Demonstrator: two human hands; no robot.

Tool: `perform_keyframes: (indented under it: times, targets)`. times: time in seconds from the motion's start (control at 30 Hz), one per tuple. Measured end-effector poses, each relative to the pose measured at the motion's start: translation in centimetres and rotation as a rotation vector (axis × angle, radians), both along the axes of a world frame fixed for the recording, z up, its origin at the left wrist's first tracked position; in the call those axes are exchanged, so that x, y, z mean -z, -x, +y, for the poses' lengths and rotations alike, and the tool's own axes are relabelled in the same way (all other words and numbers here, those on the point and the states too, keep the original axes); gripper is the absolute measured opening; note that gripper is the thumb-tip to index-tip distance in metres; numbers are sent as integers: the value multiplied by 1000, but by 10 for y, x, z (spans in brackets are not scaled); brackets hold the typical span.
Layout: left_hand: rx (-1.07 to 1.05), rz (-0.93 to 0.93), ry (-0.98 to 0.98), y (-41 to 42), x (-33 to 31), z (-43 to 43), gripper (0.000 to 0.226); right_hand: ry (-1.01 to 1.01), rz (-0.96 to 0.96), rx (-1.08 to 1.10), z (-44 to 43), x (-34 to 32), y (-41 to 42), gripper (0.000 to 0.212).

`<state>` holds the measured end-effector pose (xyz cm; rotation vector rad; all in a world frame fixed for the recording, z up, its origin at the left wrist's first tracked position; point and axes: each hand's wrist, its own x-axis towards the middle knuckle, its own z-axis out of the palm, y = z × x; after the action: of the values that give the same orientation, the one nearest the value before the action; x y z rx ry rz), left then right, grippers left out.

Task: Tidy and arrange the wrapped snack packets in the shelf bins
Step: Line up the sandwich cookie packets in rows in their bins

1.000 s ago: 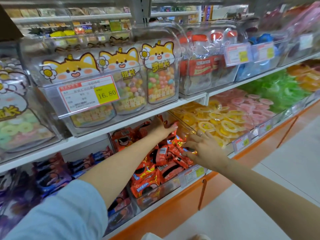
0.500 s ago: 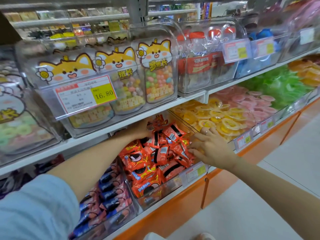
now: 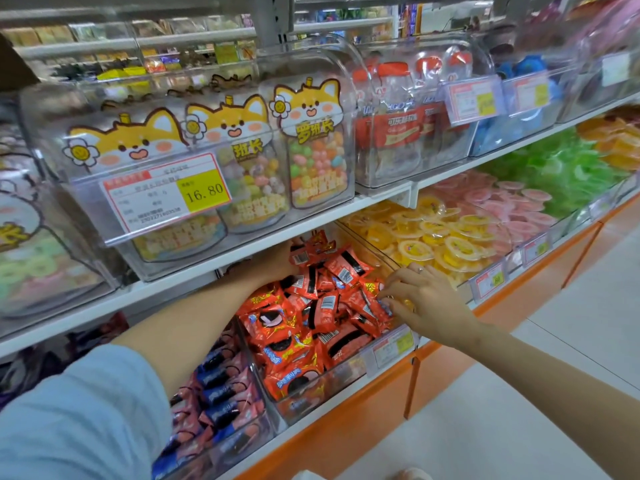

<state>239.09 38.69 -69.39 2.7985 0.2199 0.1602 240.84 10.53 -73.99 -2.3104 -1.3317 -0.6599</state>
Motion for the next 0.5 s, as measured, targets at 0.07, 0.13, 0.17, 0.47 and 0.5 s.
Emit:
perform_keyframes:
  times: [0.07,0.13,0.17,0.47,0.5]
  targets:
    - [31,-83,111,6,-7,-2,59,-59,44,10,3,0,-1,30]
    - [118,-127,238,12,-15,-10,50,-165,155,61,6,-2,-3,26]
    - [176,-116,270,15,-20,-17,48,-221,213,89,7,-5,-3,28]
    - [565,-40,275,4,-20,-74,41,-306,156,85,9,-17,0,48]
    - [551,-59,239,1,-17,-75,38,-286,120,83,8,-16,1,46]
